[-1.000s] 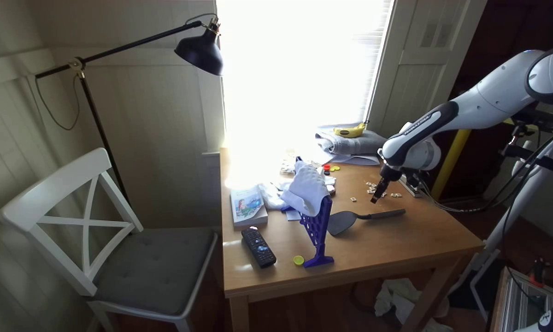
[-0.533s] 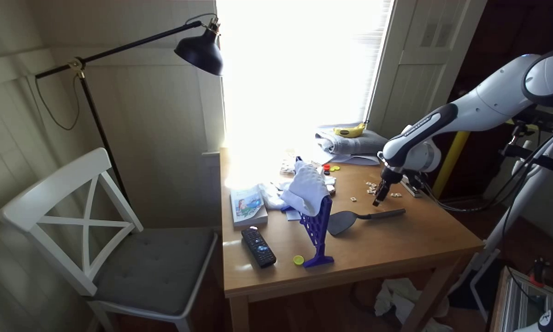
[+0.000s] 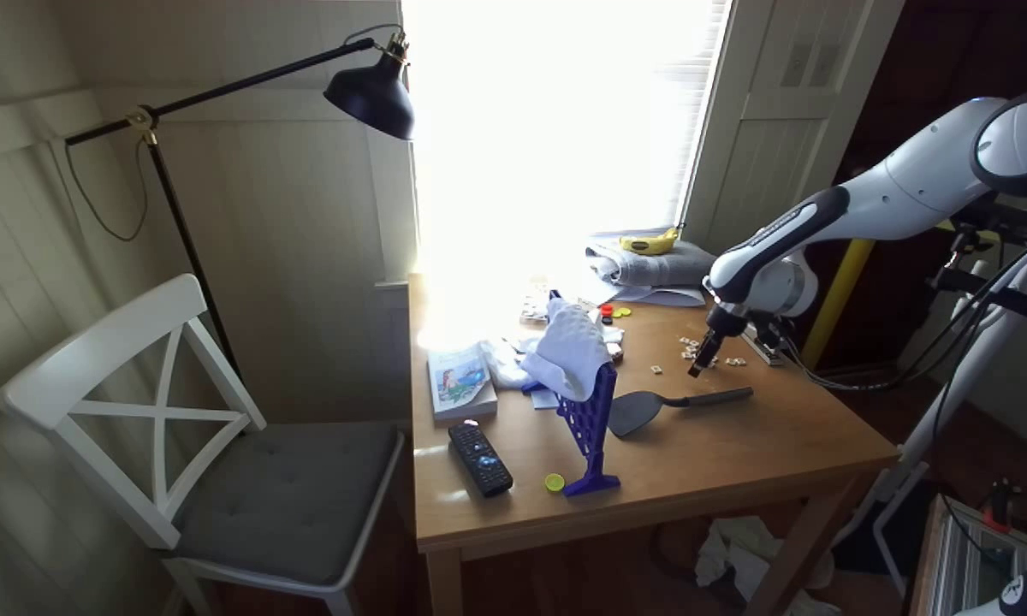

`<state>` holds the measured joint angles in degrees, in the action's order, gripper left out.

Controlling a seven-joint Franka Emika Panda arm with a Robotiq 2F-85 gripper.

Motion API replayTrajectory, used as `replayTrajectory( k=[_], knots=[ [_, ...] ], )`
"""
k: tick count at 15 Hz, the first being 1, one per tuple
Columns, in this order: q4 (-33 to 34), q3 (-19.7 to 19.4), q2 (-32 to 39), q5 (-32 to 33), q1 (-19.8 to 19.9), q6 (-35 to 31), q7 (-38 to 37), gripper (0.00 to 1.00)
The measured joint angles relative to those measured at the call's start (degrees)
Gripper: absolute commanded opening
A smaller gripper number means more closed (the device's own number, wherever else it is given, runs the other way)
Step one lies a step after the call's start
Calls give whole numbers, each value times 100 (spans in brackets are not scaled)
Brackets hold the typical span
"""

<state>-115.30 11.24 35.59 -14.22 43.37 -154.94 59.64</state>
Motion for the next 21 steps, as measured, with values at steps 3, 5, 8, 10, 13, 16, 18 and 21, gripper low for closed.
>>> replayTrajectory(
  k=[3, 5, 8, 10, 13, 16, 18, 21],
  knots=[
    [3, -107, -4, -2, -67, -9, -178, 100],
    [3, -276, -3, -2, -186, -15, -393, 100],
    [5, -397, 0, -2, -256, -24, -570, 100],
    [15, -422, 0, -2, -258, -34, -655, 100],
    [26, -546, 0, 0, -336, -51, -872, 100],
    [59, -674, 13, 2, -400, -51, -1041, 100],
    [110, -683, 30, 2, -385, -51, -1050, 100],
    [207, -683, 39, 2, -387, -51, -1055, 100]
  ],
)
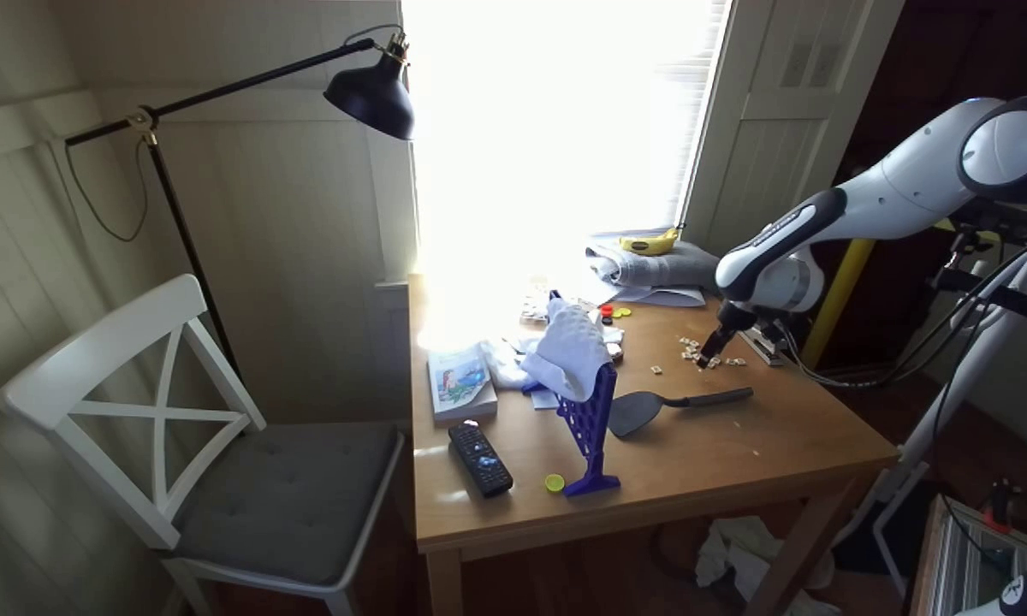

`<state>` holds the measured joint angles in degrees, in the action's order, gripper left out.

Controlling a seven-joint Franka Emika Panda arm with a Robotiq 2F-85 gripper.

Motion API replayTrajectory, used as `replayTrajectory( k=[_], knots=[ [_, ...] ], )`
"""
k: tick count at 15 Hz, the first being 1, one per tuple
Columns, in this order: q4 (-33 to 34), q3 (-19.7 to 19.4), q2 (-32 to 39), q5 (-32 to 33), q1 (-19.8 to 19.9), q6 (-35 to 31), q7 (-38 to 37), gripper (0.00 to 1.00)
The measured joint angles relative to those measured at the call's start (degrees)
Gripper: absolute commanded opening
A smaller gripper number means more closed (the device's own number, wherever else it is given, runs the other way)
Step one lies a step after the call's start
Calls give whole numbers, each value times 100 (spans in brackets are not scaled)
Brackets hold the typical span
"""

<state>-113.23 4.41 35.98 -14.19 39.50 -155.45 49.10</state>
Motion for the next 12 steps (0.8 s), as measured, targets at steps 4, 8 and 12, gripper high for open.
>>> replayTrajectory(
  k=[4, 8, 12],
  knots=[
    [85, 25, 1, 0, 8, -2, -1, 100],
    [91, 143, 7, 0, 4, 120, 2, 100],
    [91, 214, 17, 0, -8, 306, 2, 100]
  ],
)
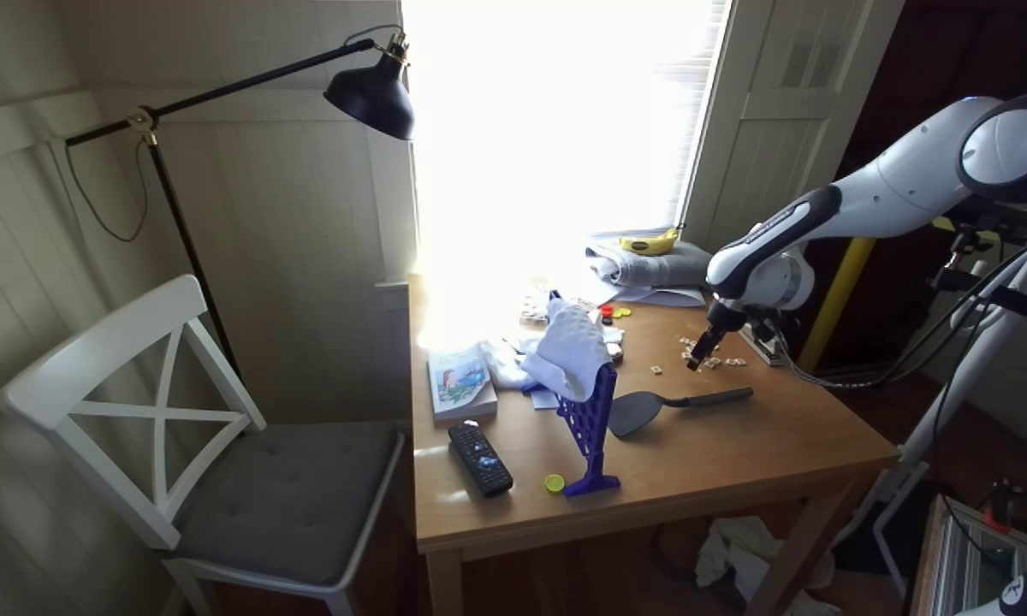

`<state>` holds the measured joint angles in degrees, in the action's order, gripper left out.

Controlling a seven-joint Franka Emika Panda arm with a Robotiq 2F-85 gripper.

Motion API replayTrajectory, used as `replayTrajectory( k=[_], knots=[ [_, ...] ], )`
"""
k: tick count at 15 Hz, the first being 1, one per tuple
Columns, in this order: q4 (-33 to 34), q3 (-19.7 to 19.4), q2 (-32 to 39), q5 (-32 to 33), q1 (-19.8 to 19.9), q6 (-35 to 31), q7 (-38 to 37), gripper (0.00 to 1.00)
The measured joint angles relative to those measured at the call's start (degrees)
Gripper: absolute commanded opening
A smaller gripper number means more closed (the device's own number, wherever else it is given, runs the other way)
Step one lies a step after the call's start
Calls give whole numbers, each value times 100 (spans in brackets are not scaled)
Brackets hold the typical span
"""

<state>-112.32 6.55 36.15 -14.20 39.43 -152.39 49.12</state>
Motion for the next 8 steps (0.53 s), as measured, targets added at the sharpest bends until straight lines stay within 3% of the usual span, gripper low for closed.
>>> replayTrajectory(
  k=[8],
  knots=[
    [1, -11, 76, 0, -36, 26, -16, 100]
  ],
)
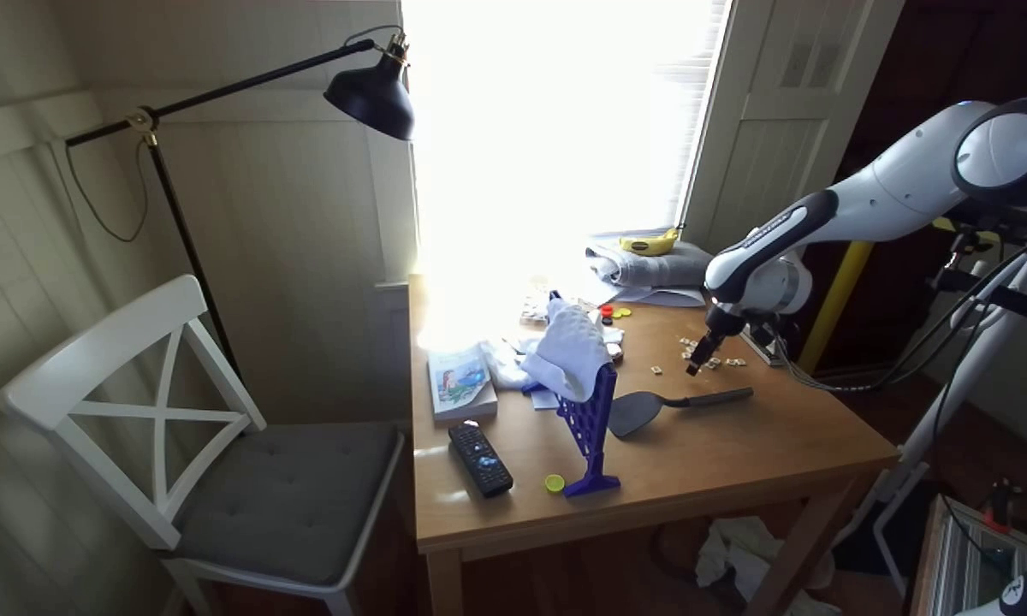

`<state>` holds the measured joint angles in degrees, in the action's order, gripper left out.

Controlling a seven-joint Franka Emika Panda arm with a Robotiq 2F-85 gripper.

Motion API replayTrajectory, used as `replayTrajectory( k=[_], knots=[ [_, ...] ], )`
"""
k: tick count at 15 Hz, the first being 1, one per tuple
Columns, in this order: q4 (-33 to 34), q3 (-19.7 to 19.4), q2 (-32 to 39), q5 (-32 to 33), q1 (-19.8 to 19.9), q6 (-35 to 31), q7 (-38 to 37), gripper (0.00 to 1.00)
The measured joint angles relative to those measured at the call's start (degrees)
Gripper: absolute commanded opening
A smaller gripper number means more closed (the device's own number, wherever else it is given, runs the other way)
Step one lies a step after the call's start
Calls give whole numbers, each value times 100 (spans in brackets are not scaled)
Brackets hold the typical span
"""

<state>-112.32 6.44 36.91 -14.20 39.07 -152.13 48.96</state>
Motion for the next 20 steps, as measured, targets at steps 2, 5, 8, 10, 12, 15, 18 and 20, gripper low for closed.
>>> replayTrajectory(
  k=[2, 5, 8, 10, 12, 15, 18, 20],
  knots=[
    [0, -13, -1, 0, -14, 0, -11, 100],
    [0, -48, -7, 0, -47, 0, -52, 100],
    [-12, -231, -28, 0, -194, -3, -278, 100],
    [-24, -357, -40, 1, -282, -4, -436, 100],
    [-45, -451, -51, 48, -347, 1, -500, 100],
    [-75, -580, -63, 190, -465, -10, -511, 100],
    [-75, -591, -63, 207, -480, -15, -511, 100],
    [-82, -591, -72, 205, -483, -15, -580, 100]
  ],
)
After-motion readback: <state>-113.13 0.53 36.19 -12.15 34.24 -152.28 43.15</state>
